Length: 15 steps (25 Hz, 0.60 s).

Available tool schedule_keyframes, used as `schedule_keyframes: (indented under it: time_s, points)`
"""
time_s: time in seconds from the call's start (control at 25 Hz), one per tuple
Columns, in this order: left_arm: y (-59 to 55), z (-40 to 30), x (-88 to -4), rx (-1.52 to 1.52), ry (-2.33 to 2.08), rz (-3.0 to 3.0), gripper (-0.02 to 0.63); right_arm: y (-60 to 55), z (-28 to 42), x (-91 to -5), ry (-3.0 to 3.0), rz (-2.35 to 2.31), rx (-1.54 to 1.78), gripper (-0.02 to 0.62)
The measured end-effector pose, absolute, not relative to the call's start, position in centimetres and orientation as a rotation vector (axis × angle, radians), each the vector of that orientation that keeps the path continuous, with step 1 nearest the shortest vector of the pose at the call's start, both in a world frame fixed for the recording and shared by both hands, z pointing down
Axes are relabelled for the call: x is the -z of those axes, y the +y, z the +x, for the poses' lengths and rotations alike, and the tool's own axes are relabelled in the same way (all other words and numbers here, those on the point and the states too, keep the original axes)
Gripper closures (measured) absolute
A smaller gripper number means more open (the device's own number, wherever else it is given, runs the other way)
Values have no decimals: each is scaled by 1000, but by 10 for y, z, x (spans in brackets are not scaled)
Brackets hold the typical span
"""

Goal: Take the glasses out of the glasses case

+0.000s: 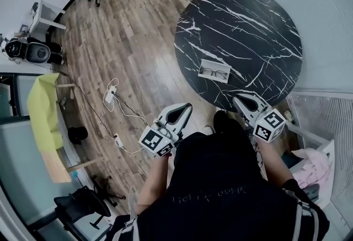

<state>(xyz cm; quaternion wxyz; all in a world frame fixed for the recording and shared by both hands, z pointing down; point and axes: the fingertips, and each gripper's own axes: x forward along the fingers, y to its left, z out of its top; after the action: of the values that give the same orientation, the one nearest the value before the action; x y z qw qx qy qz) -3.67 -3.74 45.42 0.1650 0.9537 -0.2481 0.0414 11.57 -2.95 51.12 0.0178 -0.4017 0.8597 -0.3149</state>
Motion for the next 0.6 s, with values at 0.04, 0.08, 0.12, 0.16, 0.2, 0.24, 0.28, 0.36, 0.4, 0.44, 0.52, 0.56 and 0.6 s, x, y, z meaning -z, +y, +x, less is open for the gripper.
schedule_keyframes:
  time_s: [0.04, 0.08, 0.12, 0.16, 0.2, 0.24, 0.28, 0.36, 0.4, 0.44, 0.52, 0.56, 0.6]
  points:
    - [-42, -33, -453, -120, -710, 2714, 586, -34, 118, -512, 2683, -1246, 974, 561]
    - [-46, -31, -452, -119, -716, 2711, 586, -39, 119, -514, 2695, -1242, 974, 561]
    - [-49, -29, -452, -118, -724, 2713, 586, -42, 120, -516, 2709, -1237, 976, 561]
    - [-52, -28, -452, -117, -733, 2716, 586, -46, 121, -519, 2724, -1230, 978, 561]
    - [-55, -28, -453, -116, -741, 2717, 586, -49, 121, -522, 2741, -1224, 982, 561]
    - [-56, -27, -454, -115, -749, 2716, 586, -52, 121, -525, 2757, -1219, 984, 561]
    - [-58, -27, -455, -114, -756, 2712, 586, -55, 120, -528, 2772, -1214, 986, 561]
    - [-61, -27, -455, -110, -768, 2703, 586, -60, 119, -531, 2797, -1209, 984, 561]
    - [-62, -27, -455, -107, -771, 2700, 586, -62, 118, -532, 2808, -1208, 977, 561]
    - [-64, -28, -455, -104, -773, 2698, 586, -65, 117, -532, 2819, -1212, 967, 561]
    - [-67, -29, -454, -97, -774, 2695, 586, -70, 116, -535, 2846, -1229, 951, 561]
    - [-69, -30, -454, -93, -773, 2694, 586, -73, 115, -537, 2863, -1240, 946, 561]
    - [-71, -31, -454, -90, -770, 2695, 586, -76, 113, -539, 2882, -1251, 938, 561]
